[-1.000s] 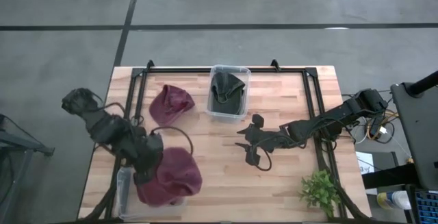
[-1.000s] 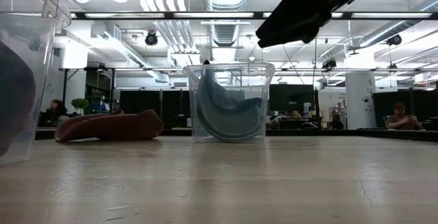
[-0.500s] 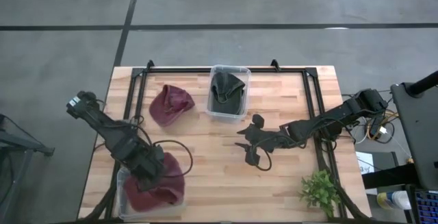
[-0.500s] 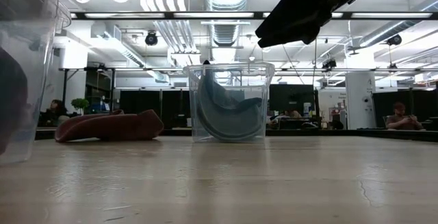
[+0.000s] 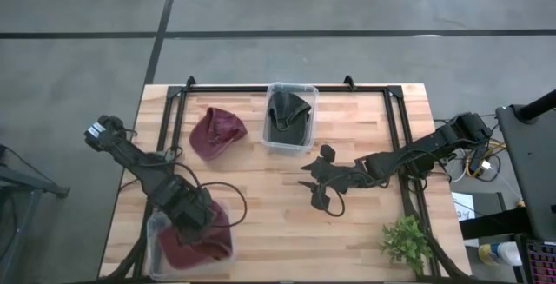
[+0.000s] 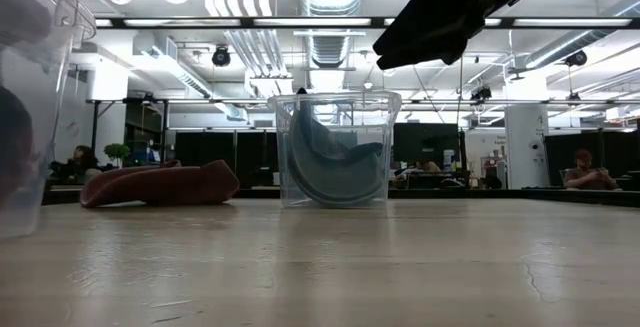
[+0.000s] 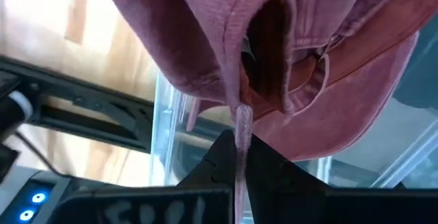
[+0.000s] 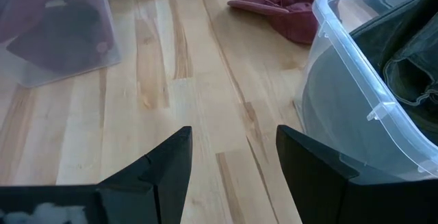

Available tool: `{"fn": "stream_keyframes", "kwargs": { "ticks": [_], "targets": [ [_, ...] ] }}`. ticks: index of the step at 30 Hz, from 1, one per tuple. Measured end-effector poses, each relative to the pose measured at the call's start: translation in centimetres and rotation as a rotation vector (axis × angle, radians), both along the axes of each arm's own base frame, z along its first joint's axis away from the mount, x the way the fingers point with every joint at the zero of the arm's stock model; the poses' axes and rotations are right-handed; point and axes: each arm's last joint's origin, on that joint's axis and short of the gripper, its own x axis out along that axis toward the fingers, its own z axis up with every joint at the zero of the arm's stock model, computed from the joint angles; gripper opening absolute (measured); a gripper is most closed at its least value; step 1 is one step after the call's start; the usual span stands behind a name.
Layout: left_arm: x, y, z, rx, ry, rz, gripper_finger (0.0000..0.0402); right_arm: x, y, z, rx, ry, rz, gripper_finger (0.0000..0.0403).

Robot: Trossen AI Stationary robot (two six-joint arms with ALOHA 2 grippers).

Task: Pick and place caps into container
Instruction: Put the bottom red cap into the bottom transparent container

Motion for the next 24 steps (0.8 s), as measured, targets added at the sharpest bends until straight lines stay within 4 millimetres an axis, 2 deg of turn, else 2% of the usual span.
{"fn": "stream_keyframes", "kwargs": {
  "ticks": [4, 9, 20, 24],
  "targets": [
    [0.2, -0.1, 0.0, -0.016, -0.018, -0.006, 0.0014, 0.0, 0.0, 0.0, 0.0, 0.0, 0.0, 0.0208],
    [0.0, 0.0, -1.1, 0.013, -0.004, -0.035, 0.0015, -0.1, 0.0, -0.3, -0.002, 0.005, 0.0, 0.0208],
    [0.7, -0.2, -1.3, -0.038, 0.01, 0.204, 0.0019, -0.3, -0.1, -0.7, 0.001, 0.013, -0.002, 0.0208],
    [0.7, -0.2, -1.2, -0.046, 0.027, 0.235, 0.0045, -0.3, -0.1, -0.7, 0.004, 0.008, -0.003, 0.0208]
  ]
}}
